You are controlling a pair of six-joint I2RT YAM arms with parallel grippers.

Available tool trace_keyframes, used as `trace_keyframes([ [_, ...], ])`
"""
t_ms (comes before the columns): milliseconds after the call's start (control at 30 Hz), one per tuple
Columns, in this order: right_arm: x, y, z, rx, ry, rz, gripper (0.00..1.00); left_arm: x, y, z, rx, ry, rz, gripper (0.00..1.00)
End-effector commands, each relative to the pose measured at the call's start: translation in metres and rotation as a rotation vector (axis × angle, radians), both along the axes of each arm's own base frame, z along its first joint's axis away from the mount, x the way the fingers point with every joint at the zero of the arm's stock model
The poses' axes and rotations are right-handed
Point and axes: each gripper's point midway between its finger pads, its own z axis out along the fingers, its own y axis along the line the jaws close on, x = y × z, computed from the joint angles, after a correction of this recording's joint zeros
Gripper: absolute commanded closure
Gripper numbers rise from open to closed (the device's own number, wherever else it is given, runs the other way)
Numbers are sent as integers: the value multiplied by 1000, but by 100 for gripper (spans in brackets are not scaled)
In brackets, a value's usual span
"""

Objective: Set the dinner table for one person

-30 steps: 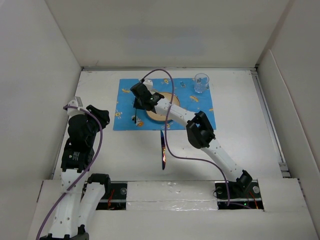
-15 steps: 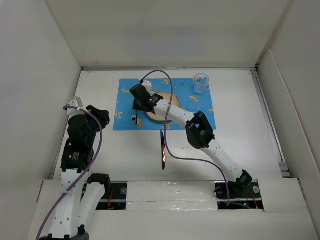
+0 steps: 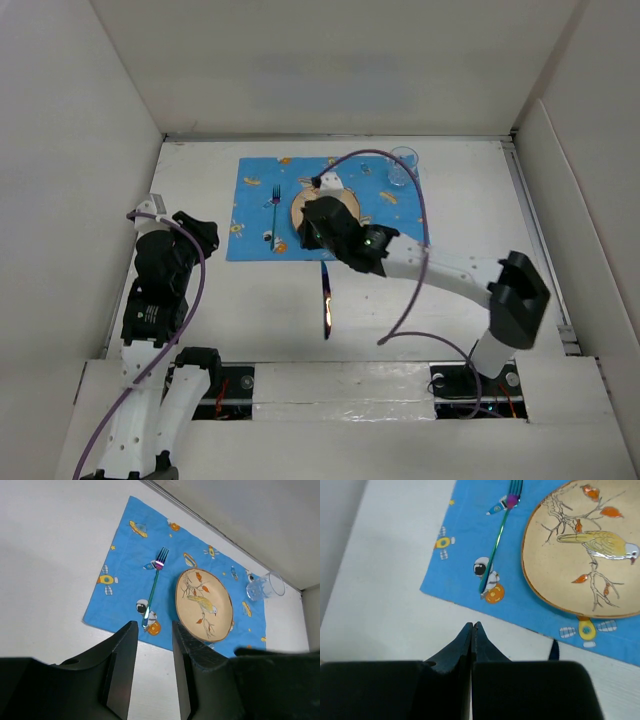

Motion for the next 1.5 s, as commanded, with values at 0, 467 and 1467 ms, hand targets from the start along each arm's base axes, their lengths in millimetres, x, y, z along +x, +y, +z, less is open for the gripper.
trace_keyframes([
  [0, -44, -39, -33, -110, -32, 11, 100, 0, -4, 28, 18, -74, -34, 70],
  [467, -161, -81, -142, -408, 195, 39, 49, 2, -7, 26, 19, -78, -53, 70],
  [1467, -145, -96, -207, -519, 244, -52, 68, 0, -7, 27, 22, -84, -54, 69],
])
